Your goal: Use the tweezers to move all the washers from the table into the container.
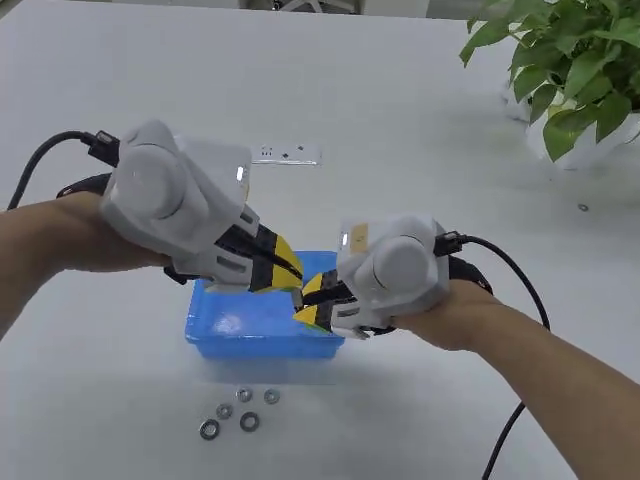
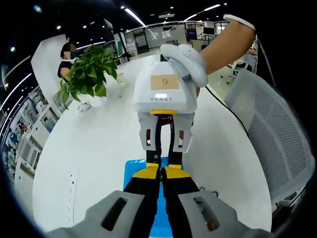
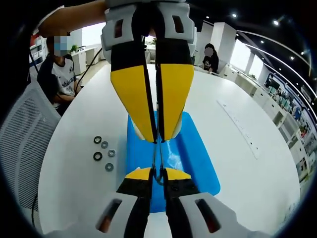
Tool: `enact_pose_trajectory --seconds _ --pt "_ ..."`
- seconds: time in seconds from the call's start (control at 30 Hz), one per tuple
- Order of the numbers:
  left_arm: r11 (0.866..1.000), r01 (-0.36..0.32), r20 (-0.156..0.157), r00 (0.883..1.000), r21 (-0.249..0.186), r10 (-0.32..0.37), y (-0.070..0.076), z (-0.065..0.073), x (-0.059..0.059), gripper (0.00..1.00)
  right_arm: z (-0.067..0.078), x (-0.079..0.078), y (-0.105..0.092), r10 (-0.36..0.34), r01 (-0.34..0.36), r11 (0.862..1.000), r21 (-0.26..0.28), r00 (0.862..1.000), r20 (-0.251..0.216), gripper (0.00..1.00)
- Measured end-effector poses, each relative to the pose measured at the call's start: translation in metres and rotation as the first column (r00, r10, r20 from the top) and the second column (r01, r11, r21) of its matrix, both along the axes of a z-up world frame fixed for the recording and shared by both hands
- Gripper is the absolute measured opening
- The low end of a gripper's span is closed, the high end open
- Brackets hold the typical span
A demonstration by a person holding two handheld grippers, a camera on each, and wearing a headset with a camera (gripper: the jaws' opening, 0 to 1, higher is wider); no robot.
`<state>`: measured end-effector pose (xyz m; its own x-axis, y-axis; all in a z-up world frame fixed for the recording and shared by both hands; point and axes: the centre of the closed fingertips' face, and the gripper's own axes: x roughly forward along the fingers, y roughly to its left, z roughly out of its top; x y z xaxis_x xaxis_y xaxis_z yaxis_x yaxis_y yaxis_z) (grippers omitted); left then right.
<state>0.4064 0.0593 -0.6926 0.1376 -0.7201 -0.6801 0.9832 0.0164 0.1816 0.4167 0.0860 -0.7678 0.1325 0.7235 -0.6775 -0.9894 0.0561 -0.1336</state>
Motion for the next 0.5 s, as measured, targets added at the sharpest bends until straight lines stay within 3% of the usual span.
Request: enact_pose_trajectory --seconds 0.1,0.5 --pt "1.0 -0.009 -0.01 1.0 -0.002 0.009 0.0 -0.003 0.004 0.06 -0.004 0.003 -0.001 -0.011 0.011 1.0 0.003 1.0 -0.021 0.1" --pt "1.0 -0.009 -0.025 1.0 0.007 0.01 0.0 -0.013 0.007 0.06 -0.013 0.005 -0.001 -0.016 0.015 1.0 -0.009 0.999 -0.029 0.1"
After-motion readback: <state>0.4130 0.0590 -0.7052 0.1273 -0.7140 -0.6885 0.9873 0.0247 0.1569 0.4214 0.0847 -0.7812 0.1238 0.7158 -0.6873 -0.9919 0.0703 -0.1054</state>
